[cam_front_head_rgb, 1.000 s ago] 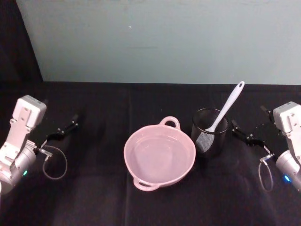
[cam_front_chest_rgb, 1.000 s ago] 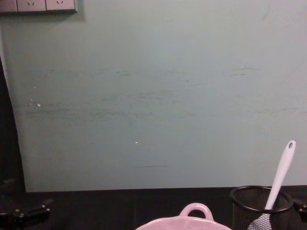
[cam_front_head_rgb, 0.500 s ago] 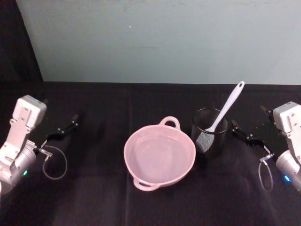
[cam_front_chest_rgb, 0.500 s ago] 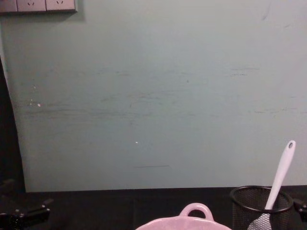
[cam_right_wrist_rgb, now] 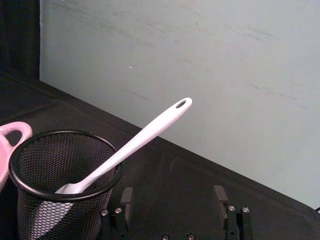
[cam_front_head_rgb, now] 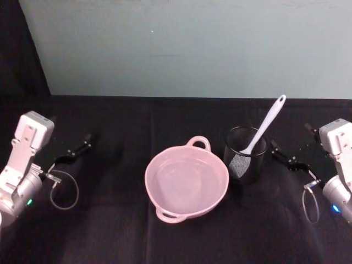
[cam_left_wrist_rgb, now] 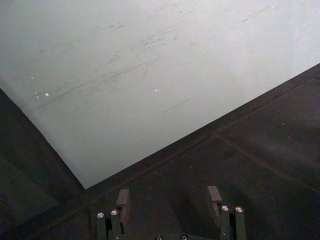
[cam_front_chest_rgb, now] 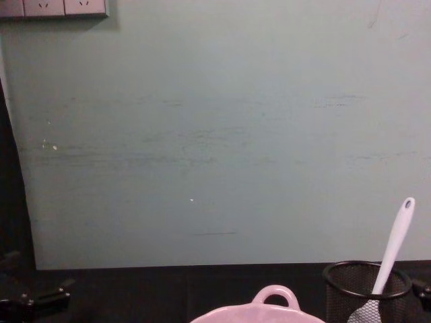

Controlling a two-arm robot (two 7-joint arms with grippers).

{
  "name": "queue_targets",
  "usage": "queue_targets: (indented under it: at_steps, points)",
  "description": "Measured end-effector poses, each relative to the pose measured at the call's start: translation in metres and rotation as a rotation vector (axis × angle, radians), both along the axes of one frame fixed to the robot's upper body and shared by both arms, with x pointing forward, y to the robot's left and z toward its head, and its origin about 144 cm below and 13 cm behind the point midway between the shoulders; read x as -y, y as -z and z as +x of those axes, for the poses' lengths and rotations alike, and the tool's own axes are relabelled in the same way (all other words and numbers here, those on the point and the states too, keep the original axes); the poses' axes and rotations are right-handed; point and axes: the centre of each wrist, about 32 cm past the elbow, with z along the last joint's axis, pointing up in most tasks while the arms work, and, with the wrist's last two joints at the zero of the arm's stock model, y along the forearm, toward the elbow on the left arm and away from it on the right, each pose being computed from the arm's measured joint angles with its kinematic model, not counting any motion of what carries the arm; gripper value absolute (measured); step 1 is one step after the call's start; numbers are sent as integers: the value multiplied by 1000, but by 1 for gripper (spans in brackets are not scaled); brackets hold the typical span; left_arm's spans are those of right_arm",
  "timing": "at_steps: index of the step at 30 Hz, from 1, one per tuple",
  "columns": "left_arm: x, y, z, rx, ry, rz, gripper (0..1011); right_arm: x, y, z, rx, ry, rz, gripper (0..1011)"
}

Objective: Use the one hand to pick up the spoon and stir the clear water in the bowl.

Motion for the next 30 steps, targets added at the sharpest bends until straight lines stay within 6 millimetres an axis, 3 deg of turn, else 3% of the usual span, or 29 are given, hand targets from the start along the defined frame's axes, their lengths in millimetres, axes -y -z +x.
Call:
queue_targets:
  at_steps: [11, 21, 27, 30]
  points:
    - [0, 0, 0, 0, 0, 0, 1005, 0, 0, 0, 0, 1, 0, 1003]
    - [0, 0, 0, 0, 0, 0, 1005, 9, -8, -18, -7, 15, 12, 1003]
    - [0, 0, 0, 0, 0, 0, 1005, 14, -15, -30, -8, 22, 64, 1003]
    - [0, 0, 0, 0, 0, 0, 1005, 18, -22, -35, -28, 13, 177, 1003]
